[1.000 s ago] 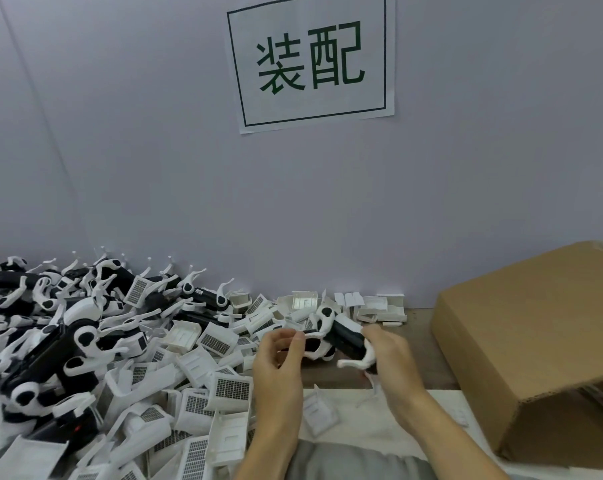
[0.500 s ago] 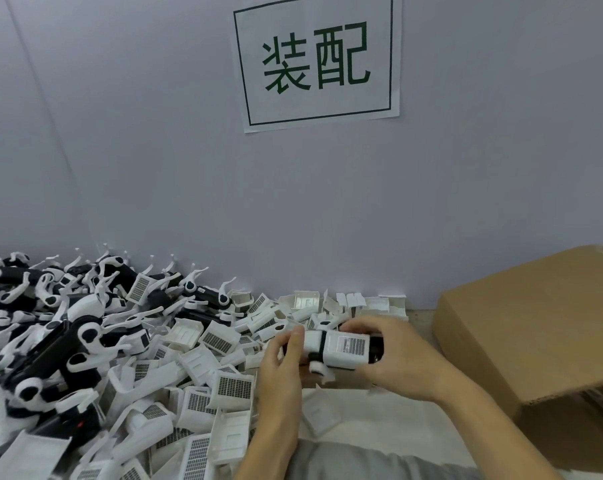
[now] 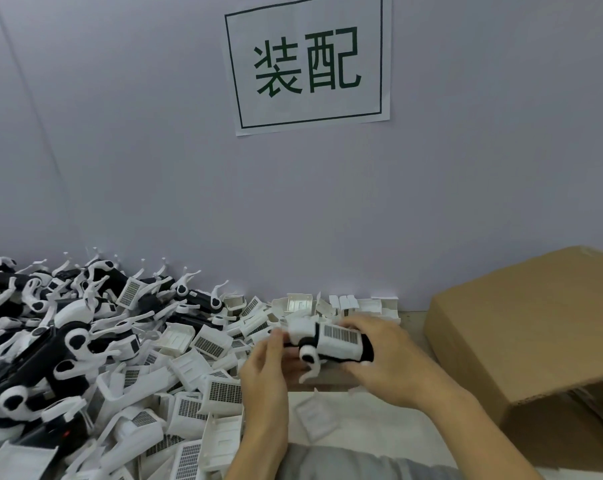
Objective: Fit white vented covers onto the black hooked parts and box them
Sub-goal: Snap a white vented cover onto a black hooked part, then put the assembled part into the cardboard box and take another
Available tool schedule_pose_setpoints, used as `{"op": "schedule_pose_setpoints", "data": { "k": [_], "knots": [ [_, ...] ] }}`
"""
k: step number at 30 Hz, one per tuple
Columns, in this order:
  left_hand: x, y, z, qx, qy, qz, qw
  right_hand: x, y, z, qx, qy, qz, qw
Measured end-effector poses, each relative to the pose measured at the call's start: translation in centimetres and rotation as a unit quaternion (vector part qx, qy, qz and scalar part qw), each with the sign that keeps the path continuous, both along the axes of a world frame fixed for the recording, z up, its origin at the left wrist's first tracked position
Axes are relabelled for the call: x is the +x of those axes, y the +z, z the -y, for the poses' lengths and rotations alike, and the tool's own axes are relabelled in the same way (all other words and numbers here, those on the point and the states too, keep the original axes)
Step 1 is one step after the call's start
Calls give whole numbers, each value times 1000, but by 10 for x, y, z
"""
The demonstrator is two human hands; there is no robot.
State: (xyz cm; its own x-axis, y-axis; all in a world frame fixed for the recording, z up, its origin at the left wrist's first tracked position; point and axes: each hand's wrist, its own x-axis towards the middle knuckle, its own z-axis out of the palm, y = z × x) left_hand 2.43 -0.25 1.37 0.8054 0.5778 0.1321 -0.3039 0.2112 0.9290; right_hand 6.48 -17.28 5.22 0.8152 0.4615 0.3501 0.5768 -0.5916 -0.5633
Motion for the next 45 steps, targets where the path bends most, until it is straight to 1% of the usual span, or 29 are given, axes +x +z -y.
{"op": "schedule_pose_setpoints", "data": {
  "k": [3, 5, 6, 7, 9, 11, 13, 16, 17, 18, 19, 20, 21, 22, 24, 26, 28, 29, 31, 32, 33, 34, 36, 37, 39, 40, 42, 44, 45],
  "knots": [
    [3, -2, -3, -22, 29, -14, 999, 1, 10, 23, 122, 27, -145, 982],
    [4, -2, -4, -25, 32, -19, 999, 3, 18, 37, 188, 20, -189, 964],
    [5, -2, -4, -19, 29, -21, 999, 4, 21, 42, 256, 11, -218, 942],
    [4, -2, -3, -12, 25, -24, 999, 6, 25, 47, 345, 0, -254, 904],
    [4, -3, -2, -4, 21, -28, 999, 8, 36, 55, 527, -3, -285, 800],
    [4, -3, -3, -9, 17, -32, 999, 13, 50, 72, 656, 15, -275, 702],
    [4, -4, -4, -20, 17, -37, 999, 21, 65, 96, 730, 12, -244, 639],
    [4, -3, -3, -23, 17, -45, 999, 42, 81, 145, 822, -4, -153, 549],
    [3, -2, -2, -23, 16, -47, 998, 50, 81, 163, 844, -26, -127, 520],
    [3, -1, -2, -26, 14, -49, 998, 58, 79, 181, 857, -51, -110, 500],
    [2, 0, -1, -30, 11, -50, 998, 65, 76, 196, 864, -68, -105, 488],
    [1, 1, -1, -31, 8, -52, 998, 71, 71, 206, 865, -73, -107, 484],
    [1, 1, -1, -29, 3, -57, 998, 73, 67, 210, 860, -69, -115, 492],
    [0, 2, 0, -24, -2, -64, 998, 72, 64, 208, 847, -67, -126, 513],
    [-1, 2, 1, -9, -14, -83, 996, 63, 61, 186, 796, -71, -152, 582],
    [-1, 3, 3, 11, -26, -97, 995, 47, 60, 151, 712, -95, -184, 671],
    [-3, 3, 5, 31, -37, -104, 993, 34, 53, 111, 592, -106, -206, 772],
    [-3, 3, 6, 39, -43, -107, 993, 30, 49, 90, 518, -110, -210, 822],
    [-5, 3, 8, 54, -51, -111, 991, 24, 35, 48, 332, -111, -194, 916],
    [-5, 3, 8, 59, -51, -112, 991, 22, 25, 27, 238, -99, -168, 952],
    [-5, 3, 7, 61, -46, -112, 991, 21, 15, 7, 154, -79, -128, 977],
    [-4, 3, 6, 60, -37, -110, 991, 20, 3, -12, 83, -57, -79, 992],
    [-4, 4, 4, 49, -14, -101, 994, 19, -19, -45, -32, -23, 33, 999],
    [-4, 3, 2, 40, -3, -97, 994, 21, -28, -58, -90, -16, 92, 992],
    [-3, 2, 0, 24, 10, -95, 995, 29, -40, -75, -189, -30, 185, 964],
    [-3, 2, -2, 18, 13, -95, 995, 33, -42, -80, -228, -43, 215, 949],
    [-2, 1, -4, 9, 13, -96, 995, 45, -43, -85, -306, -62, 245, 918],
    [-2, 1, -5, 5, 10, -100, 995, 53, -41, -86, -364, -78, 240, 897],
    [-3, 1, -5, 4, 8, -103, 995, 56, -41, -84, -373, -86, 239, 892]
  ]
}}
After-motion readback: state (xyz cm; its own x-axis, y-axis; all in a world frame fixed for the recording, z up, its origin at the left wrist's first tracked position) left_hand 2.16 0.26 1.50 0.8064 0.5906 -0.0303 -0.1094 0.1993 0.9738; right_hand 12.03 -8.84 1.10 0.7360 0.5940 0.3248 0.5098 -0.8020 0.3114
